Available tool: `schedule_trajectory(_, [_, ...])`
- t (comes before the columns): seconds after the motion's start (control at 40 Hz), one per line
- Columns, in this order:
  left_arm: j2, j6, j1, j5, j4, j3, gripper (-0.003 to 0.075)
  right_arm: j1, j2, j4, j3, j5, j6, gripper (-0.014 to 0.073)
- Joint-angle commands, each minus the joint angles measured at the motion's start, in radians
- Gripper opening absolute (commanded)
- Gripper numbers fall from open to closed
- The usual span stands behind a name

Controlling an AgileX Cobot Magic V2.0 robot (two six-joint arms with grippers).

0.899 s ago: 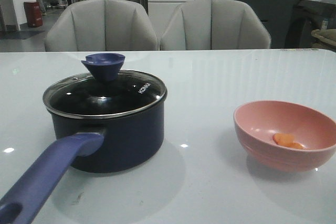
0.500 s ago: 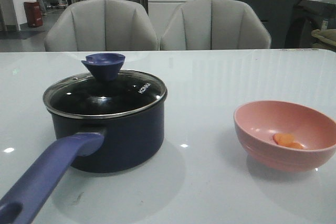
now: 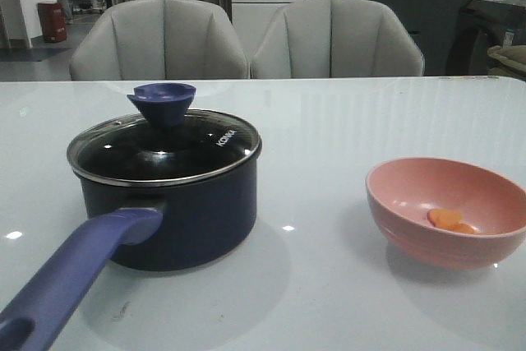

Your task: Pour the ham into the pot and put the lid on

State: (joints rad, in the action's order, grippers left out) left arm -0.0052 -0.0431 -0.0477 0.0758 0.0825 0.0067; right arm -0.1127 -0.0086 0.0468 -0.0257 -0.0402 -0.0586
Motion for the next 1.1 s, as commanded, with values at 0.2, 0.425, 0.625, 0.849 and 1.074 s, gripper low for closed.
schedule_trajectory(0.2, [0.032, -0.003, -0.005, -0.052, 0.057, -0.145, 0.0113, -0.001, -0.020, -0.014, -0.010, 0.083, -0.004, 0.0149])
schedule_trajectory(0.425, [0.224, -0.003, -0.005, -0.383, 0.055, -0.402, 0.0113, -0.001, -0.020, -0.014, -0.010, 0.083, -0.004, 0.0149])
schedule_trajectory(0.625, [0.326, -0.003, -0.005, -0.440, 0.055, -0.444, 0.0113, -0.001, -0.020, -0.014, -0.010, 0.083, -0.004, 0.0149])
schedule_trajectory(0.849, [0.396, -0.003, -0.005, -0.437, 0.055, -0.447, 0.0115, -0.001, -0.020, -0.014, -0.010, 0.083, -0.004, 0.0149])
schedule_trajectory(1.074, [0.459, -0.003, -0.005, -0.481, 0.053, -0.488, 0.0306, -0.001, -0.020, -0.014, -0.010, 0.083, -0.004, 0.0149])
